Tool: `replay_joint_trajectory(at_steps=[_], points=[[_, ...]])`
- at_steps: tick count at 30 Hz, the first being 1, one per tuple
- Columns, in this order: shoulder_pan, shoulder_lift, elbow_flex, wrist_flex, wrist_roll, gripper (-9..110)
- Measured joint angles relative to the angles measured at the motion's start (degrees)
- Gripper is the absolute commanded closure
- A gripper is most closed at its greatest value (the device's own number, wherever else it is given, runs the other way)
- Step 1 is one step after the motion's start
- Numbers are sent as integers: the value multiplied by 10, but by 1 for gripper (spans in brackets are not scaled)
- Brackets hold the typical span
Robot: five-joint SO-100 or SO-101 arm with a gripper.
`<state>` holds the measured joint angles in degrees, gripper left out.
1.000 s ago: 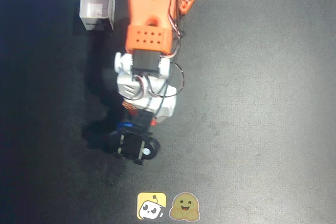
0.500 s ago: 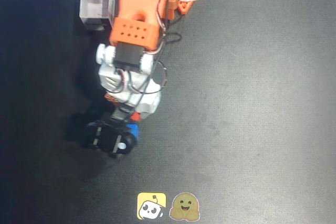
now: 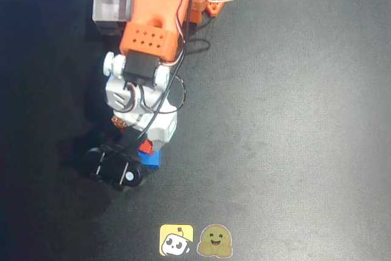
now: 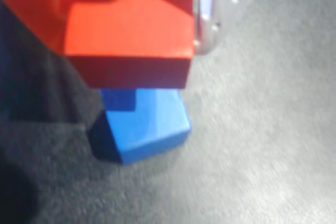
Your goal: Put the red cube on top of the blue cube.
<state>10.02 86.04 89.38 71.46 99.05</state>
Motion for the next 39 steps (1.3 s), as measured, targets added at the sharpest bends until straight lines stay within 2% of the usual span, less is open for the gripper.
replay_joint_trajectory(at_steps=[14, 39], points=[[0, -108, -94, -1, 1, 99], [-8, -130, -85, -7, 0, 99]])
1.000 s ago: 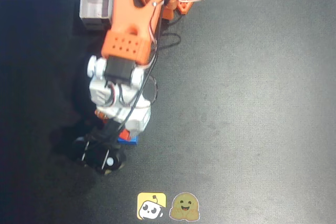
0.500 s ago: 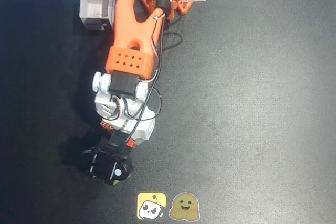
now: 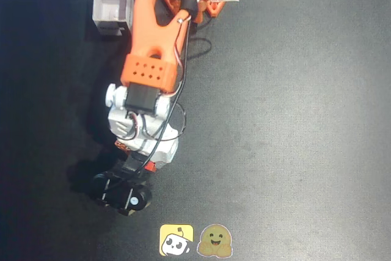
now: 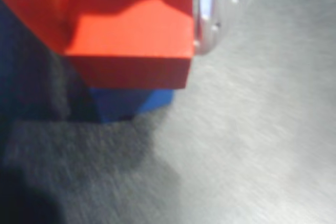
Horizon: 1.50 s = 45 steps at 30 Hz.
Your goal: Put the red cube on top of the blue cube.
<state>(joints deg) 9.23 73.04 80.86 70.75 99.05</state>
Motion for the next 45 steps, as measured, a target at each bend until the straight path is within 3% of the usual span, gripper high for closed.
replay_joint_trajectory(at_steps=[45], points=[[11, -7, 23, -20, 0, 87]])
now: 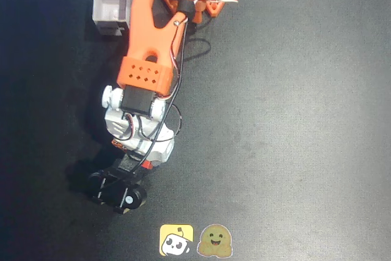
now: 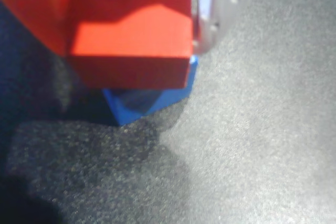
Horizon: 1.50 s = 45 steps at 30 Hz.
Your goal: Put the red cube on top of the blue cube.
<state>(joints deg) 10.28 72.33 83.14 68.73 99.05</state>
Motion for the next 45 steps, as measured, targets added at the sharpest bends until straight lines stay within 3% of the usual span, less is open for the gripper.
replay_joint_trajectory(at_steps=[26, 37, 45], points=[[-3, -2, 0, 13, 2, 80], [-10, 9, -37, 42, 5, 91], [-11, 48, -37, 62, 3, 92]])
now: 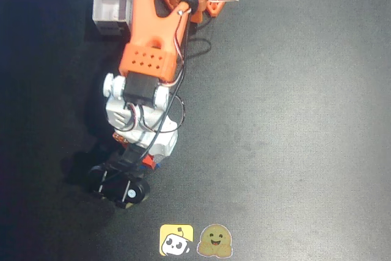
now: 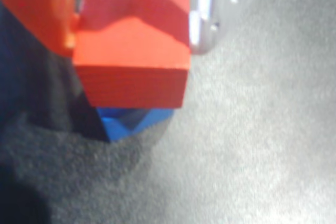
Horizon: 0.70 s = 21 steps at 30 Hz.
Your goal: Put the red cube on top of the blue cube.
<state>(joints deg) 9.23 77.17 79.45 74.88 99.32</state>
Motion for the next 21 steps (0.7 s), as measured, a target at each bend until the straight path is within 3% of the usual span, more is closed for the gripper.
replay_joint_trajectory(at_steps=[21], points=[[1, 1, 18, -18, -13, 92]])
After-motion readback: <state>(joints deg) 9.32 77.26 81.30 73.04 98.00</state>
